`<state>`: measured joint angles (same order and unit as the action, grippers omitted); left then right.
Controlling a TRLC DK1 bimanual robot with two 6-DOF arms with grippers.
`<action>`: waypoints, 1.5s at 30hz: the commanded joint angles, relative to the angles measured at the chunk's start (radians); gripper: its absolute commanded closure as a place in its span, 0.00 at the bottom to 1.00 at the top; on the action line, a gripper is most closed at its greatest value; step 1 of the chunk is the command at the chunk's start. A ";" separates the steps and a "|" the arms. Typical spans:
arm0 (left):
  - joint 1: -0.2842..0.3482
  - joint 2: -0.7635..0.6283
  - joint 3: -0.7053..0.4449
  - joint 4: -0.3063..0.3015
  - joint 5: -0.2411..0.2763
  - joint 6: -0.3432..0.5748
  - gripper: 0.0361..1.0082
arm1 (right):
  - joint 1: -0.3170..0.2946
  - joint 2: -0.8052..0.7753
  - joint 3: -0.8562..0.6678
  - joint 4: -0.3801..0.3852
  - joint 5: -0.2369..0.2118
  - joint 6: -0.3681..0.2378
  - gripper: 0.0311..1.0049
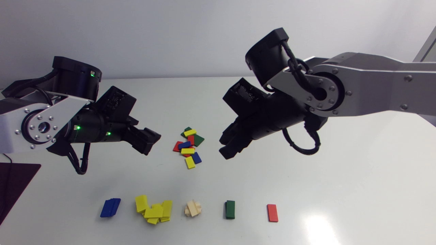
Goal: Take domino bricks one by one from the mixed stack on the table and place each onto the existing stack of the same color.
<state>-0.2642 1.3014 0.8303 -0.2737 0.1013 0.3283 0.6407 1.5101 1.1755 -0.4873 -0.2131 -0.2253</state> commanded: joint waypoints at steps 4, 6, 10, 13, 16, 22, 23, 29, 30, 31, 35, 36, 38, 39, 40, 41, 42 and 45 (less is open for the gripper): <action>-0.013 -0.013 -0.016 -0.013 0.005 0.009 0.01 | -0.010 0.104 0.030 -0.025 -0.031 -0.043 0.03; -0.012 -0.013 -0.016 -0.013 0.005 0.011 0.01 | -0.010 0.119 0.044 -0.033 -0.032 -0.049 0.03; -0.009 -0.013 -0.019 -0.013 0.005 0.012 0.01 | -0.010 0.148 0.070 -0.036 -0.048 -0.063 0.03; -0.004 -0.013 -0.019 -0.013 0.005 0.018 0.01 | -0.009 0.174 0.092 -0.039 -0.052 -0.078 0.03; 0.002 -0.013 -0.020 -0.013 0.005 0.025 0.01 | -0.004 0.213 0.121 -0.046 -0.071 -0.097 0.03; 0.011 -0.016 -0.034 -0.012 0.005 0.041 0.01 | -0.003 0.311 0.207 -0.094 -0.149 -0.175 0.03; 0.016 -0.016 -0.037 -0.012 0.005 0.044 0.01 | -0.003 0.329 0.223 -0.099 -0.152 -0.192 0.03; 0.042 -0.019 -0.060 -0.004 0.005 0.058 0.01 | 0.011 0.418 0.296 -0.145 -0.163 -0.301 0.03; 0.043 -0.019 -0.063 -0.002 0.005 0.057 0.01 | 0.014 0.433 0.311 -0.160 -0.163 -0.312 0.03; 0.043 -0.019 -0.068 0.001 0.006 0.058 0.01 | 0.017 0.452 0.329 -0.175 -0.163 -0.322 0.03; 0.045 -0.024 -0.072 0.005 0.006 0.058 0.01 | 0.042 0.492 0.378 -0.209 -0.163 -0.321 0.03; 0.046 -0.028 -0.072 0.004 0.006 0.063 0.01 | 0.053 0.495 0.386 -0.212 -0.163 -0.321 0.03; 0.048 -0.039 -0.071 -0.007 0.006 0.068 0.01 | 0.062 0.496 0.395 -0.215 -0.163 -0.325 0.03; 0.048 -0.042 -0.069 -0.018 0.008 0.071 0.01 | 0.066 0.498 0.401 -0.223 -0.163 -0.335 0.03; 0.046 -0.051 -0.068 -0.028 0.011 0.072 0.01 | 0.070 0.504 0.412 -0.240 -0.163 -0.359 0.03; 0.046 -0.062 -0.069 -0.035 0.012 0.074 0.01 | 0.073 0.515 0.431 -0.272 -0.163 -0.399 0.03; 0.046 -0.068 -0.069 -0.036 0.014 0.074 0.01 | 0.073 0.522 0.440 -0.290 -0.163 -0.424 0.03; 0.046 -0.080 -0.071 -0.047 0.015 0.074 0.01 | 0.073 0.567 0.497 -0.358 -0.163 -0.519 0.03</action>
<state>-0.2279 1.2411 0.7776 -0.3107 0.1055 0.3847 0.7120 2.0243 1.6356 -0.8120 -0.3683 -0.6651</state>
